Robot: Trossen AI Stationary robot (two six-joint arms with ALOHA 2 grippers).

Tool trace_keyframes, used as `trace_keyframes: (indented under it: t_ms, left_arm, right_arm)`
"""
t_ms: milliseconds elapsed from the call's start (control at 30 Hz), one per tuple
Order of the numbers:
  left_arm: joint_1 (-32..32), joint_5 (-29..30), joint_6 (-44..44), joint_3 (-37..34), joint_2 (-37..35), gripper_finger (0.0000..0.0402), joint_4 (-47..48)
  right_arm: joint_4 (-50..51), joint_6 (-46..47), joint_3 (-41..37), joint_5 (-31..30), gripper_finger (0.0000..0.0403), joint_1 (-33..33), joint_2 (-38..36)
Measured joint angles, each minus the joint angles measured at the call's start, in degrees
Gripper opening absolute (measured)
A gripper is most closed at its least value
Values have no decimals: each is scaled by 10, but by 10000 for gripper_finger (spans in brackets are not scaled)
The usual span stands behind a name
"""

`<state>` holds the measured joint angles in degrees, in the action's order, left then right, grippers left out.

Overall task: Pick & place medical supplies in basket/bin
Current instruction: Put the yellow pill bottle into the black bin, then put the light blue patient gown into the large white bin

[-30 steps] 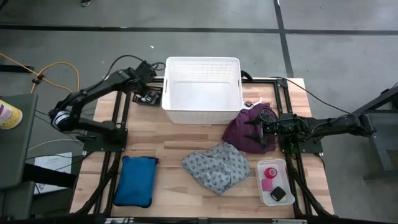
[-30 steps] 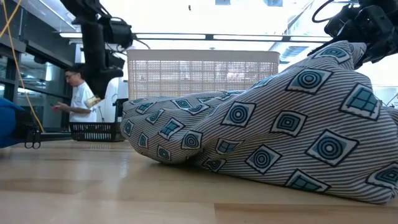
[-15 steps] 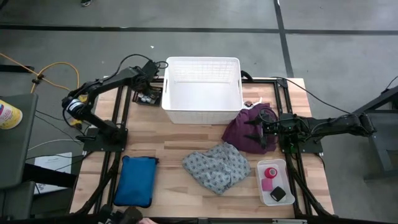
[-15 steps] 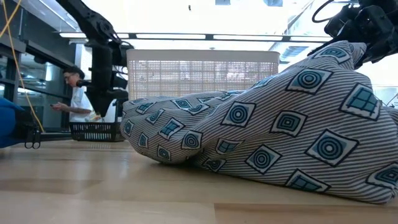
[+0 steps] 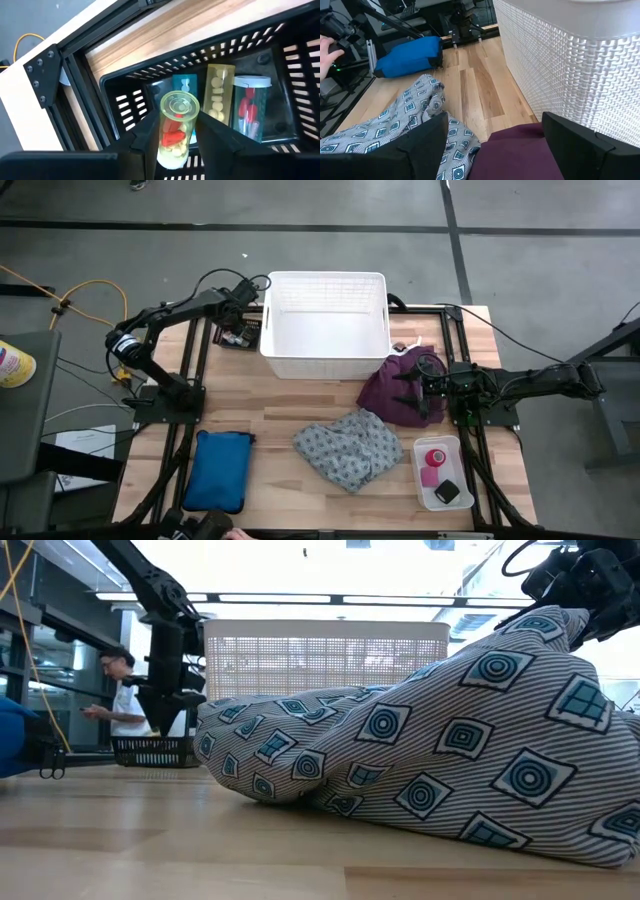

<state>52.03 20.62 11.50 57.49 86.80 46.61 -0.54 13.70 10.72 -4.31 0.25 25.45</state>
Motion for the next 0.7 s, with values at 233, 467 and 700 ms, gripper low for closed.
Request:
trace_keyframes:
  t_ms: [233, 467, 700]
  left_arm:
    - [0, 0, 4, 0, 0, 133, 0]
    - [0, 0, 1, 0, 0, 134, 1]
    - [0, 0, -6, 0, -5, 135, 1]
  right_arm:
    - [0, 0, 0, 0, 309, 0, 0]
    - [0, 0, 0, 0, 309, 0, 0]
    - [0, 0, 0, 0, 309, 0, 0]
